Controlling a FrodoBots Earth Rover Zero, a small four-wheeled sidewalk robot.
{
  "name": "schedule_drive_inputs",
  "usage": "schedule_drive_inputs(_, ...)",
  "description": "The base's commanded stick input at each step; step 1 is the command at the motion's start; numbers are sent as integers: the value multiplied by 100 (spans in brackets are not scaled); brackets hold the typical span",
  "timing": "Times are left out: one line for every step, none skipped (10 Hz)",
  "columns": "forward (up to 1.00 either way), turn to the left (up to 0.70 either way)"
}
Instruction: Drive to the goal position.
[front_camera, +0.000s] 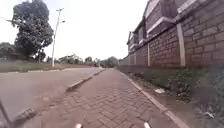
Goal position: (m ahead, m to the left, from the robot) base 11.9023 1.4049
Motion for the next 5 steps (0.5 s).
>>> schedule_drive_inputs(50, 0)
schedule_drive_inputs(50, 0)
schedule_drive_inputs(50, 0)
schedule_drive_inputs(50, 0)
schedule_drive_inputs(50, 0)
